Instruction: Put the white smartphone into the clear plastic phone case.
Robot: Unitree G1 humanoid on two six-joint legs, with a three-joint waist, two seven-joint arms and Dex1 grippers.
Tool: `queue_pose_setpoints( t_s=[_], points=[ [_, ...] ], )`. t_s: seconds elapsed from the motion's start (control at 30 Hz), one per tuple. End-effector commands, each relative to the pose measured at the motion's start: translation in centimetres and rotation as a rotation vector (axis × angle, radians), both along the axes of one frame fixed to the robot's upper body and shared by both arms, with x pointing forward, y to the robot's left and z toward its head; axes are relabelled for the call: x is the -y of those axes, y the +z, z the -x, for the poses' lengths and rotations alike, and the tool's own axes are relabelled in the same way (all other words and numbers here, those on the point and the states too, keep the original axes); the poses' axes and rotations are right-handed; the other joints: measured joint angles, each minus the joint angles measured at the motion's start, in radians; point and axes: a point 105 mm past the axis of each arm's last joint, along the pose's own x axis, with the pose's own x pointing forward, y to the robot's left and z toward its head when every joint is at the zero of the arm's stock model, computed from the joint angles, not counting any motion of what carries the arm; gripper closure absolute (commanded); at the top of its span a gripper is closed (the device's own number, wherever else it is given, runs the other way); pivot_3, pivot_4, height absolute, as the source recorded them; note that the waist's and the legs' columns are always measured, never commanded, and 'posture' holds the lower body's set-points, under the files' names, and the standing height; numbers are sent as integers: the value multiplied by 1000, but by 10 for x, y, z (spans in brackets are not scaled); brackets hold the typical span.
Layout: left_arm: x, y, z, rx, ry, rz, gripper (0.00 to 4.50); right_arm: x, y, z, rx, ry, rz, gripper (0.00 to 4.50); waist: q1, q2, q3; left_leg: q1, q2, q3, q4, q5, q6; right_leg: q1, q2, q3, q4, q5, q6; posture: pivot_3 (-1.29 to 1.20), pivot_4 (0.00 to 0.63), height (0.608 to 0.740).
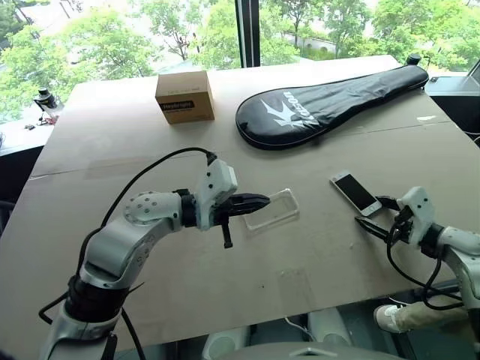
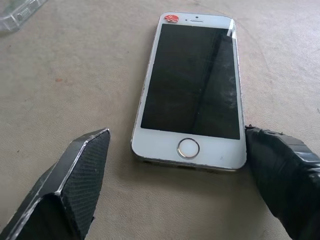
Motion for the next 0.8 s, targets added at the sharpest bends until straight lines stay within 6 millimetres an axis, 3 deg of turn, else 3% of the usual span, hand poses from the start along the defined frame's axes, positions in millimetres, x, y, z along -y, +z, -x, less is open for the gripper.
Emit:
queue_pose_setpoints(
  t_s=[0.03, 0.07, 0.17, 0.27, 0.4, 0.57, 0.8],
  points=[
    [-2, 9, 2, 37, -9, 3, 4500, 6, -28, 12, -124, 49, 18, 1288, 1, 0, 0, 2, 0, 0, 0, 0, 0, 2, 0, 1, 0, 0, 0, 0, 150, 740],
    [-3, 10, 2, 38, -5, 0, 4500, 8, -29, 12, -126, 61, 28, 1645, 2, -1, 0, 2, 0, 0, 0, 0, 0, 2, 0, 1, 0, 0, 0, 0, 150, 740],
    [-4, 9, 5, 28, -8, -5, 4500, 11, -27, 15, -129, 83, 17, 1667, 4, -2, -1, 2, 1, 1, 0, 0, 0, 2, 0, 1, 0, 0, 0, 0, 150, 740],
    [-4, 8, 6, 22, -16, -8, 4500, 2, -20, -6, -74, 89, 29, 1667, 5, -3, -2, 2, 1, 0, 0, 0, 0, 2, 0, 1, 0, 0, 0, 0, 150, 740],
    [-5, 7, 5, 22, -17, -14, 4500, -6, 4, -24, 18, 108, -8, 1667, -23, -7, -2, 4, 3, 4, 0, 0, 0, 2, 1, 4, 0, 0, 0, 0, 150, 740],
    [-13, 13, -4, 44, 24, -10, 4500, -30, 50, -28, 128, 283, -9, 1667, -24, -2, 3, 6, 7, 7, 0, 0, 0, 2, 5, 7, 1, 1, -2, 0, 150, 740],
    [-24, 19, -20, 51, 69, 16, 4500, -59, 74, -26, 156, 564, 120, 1667, -18, 1, 6, 5, 7, 6, -2, 0, 0, 1, 4, 5, 0, 1, -2, 0, 150, 740]
  ],
)
